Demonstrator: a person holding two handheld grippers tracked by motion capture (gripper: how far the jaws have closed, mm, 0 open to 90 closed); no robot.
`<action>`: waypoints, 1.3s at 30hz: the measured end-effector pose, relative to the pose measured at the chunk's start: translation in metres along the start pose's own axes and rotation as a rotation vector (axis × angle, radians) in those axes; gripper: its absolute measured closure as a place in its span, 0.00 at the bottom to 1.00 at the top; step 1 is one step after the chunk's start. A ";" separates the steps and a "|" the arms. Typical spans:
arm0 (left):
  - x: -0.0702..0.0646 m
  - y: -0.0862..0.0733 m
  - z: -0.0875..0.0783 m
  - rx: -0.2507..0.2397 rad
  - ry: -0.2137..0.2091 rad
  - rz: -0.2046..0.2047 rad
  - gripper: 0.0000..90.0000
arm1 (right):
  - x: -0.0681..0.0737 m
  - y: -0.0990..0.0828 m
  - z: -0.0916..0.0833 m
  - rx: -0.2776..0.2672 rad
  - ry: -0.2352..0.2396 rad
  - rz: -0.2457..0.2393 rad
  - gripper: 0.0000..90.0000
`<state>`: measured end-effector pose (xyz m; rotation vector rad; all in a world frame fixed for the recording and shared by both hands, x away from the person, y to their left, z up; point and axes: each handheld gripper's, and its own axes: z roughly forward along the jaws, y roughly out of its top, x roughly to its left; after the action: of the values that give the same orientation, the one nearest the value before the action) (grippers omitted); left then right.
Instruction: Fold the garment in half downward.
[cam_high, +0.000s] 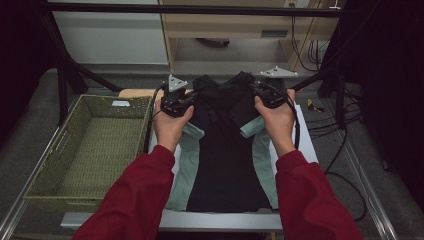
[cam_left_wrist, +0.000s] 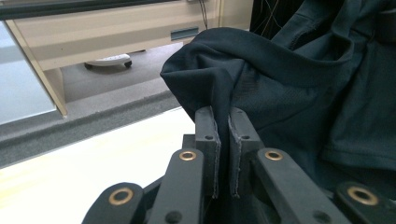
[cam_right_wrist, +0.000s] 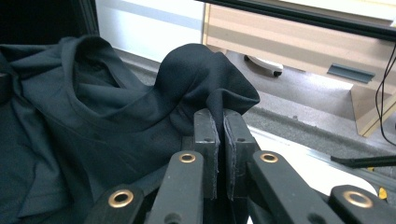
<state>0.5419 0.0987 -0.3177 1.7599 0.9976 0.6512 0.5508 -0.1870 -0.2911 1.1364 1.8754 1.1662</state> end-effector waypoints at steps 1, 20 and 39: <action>0.001 0.000 -0.001 0.000 0.002 0.000 0.94 | 0.002 0.001 0.001 -0.002 0.000 -0.008 0.95; 0.005 -0.011 0.007 0.028 -0.016 -0.010 0.94 | 0.001 -0.013 0.017 0.039 -0.006 -0.004 0.95; -0.002 -0.025 0.022 0.062 -0.018 -0.002 0.94 | -0.008 -0.040 0.028 0.068 -0.002 0.028 0.95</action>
<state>0.5496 0.0909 -0.3487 1.8155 1.0167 0.6078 0.5643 -0.1933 -0.3386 1.2036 1.9166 1.1235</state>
